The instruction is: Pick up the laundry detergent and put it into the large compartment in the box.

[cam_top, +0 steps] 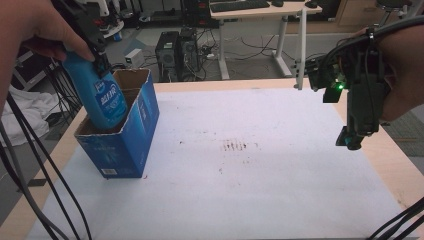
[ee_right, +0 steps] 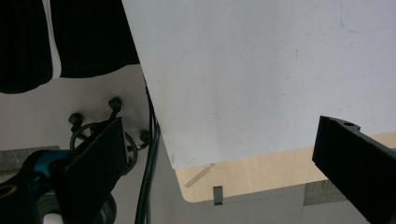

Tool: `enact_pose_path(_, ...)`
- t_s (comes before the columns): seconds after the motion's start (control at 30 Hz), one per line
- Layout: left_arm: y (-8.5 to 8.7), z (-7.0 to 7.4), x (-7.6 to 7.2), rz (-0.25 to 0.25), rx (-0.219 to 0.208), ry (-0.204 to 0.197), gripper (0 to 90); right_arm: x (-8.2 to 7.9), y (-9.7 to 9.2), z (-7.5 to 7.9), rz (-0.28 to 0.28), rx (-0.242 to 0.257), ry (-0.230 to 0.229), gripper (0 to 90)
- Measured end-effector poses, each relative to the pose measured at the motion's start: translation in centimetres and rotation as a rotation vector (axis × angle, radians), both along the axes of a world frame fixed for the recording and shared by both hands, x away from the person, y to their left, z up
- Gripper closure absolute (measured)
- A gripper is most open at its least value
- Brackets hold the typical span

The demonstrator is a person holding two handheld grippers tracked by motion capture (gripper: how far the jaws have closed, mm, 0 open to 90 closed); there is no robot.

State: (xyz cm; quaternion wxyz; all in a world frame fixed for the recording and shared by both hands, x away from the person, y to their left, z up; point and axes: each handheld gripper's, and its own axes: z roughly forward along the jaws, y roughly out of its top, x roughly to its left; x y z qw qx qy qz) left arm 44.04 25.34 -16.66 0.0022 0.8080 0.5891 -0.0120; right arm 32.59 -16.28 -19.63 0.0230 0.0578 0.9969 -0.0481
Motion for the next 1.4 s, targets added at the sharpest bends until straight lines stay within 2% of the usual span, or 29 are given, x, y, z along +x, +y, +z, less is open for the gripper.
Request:
enact_pose_path(0.03, 0.0, 0.0, 0.0, 0.0, 0.0, 0.0, 38.0, 0.0, 0.1, 0.0, -0.003, -0.002, 0.0, 2.4)
enact_pose_path(0.07, 0.0, -0.9, 0.1, -0.018, -0.002, 0.003, 38.0, 0.0, 0.1, 0.1, -0.002, -0.003, 0.001, 2.4)
enact_pose_path(0.27, 0.1, -3.9, 0.3, -0.096, -0.009, 0.023, 38.0, 0.0, 0.2, 0.1, -0.013, -0.006, -0.001, 2.4)
enact_pose_path(0.3, 0.1, -3.9, 0.3, -0.096, -0.009, 0.023, 38.1, 0.0, 0.2, 0.1, -0.013, -0.006, -0.001, 2.4)
enact_pose_path(0.33, 0.0, -4.7, 0.3, -0.126, -0.008, 0.029, 38.1, 0.0, 0.2, 0.1, -0.011, -0.006, -0.001, 2.4)
enact_pose_path(0.47, -0.3, -6.3, 0.3, -0.23, 0.005, 0.041, 38.1, 0.1, 0.3, 0.0, -0.014, -0.009, 0.001, 2.4)
enact_pose_path(0.67, -0.6, -8.3, 0.2, -0.405, 0.023, 0.028, 38.0, 0.1, 0.6, 0.1, -0.013, -0.016, 0.005, 2.4)
enact_pose_path(0.8, -1.1, -9.5, 0.1, -0.477, 0.044, 0.026, 38.0, 0.1, 0.8, 0.1, -0.012, -0.02, 0.007, 2.4)
enact_pose_path(0.93, -1.3, -10.0, 0.1, -0.496, 0.04, 0.023, 38.0, 0.1, 1.0, 0.0, -0.014, -0.022, 0.006, 2.4)
enact_pose_path(0.97, -1.4, -10.7, 0.1, -0.507, 0.038, 0.035, 38.0, 0.1, 1.0, 0.0, -0.014, -0.022, 0.006, 2.4)
enact_pose_path(1.13, -1.2, -11.8, 0.2, -0.537, 0.028, 0.045, 37.9, 0.1, 1.4, 0.0, -0.003, -0.021, 0.008, 2.4)
enact_pose_path(1.27, -0.8, -12.7, 0.1, -0.536, 0.003, 0.039, 37.9, 0.2, 1.4, -0.1, -0.006, -0.024, 0.008, 2.4)
enact_pose_path(1.33, -0.7, -12.7, 0.2, -0.533, -0.022, 0.021, 37.9, 0.2, 1.4, -0.1, -0.01, -0.029, 0.01, 2.4)
enact_pose_path(1.4, -0.6, -12.7, 0.2, -0.537, -0.024, 0.024, 37.8, 0.2, 1.5, -0.1, -0.012, -0.028, 0.01, 2.4)
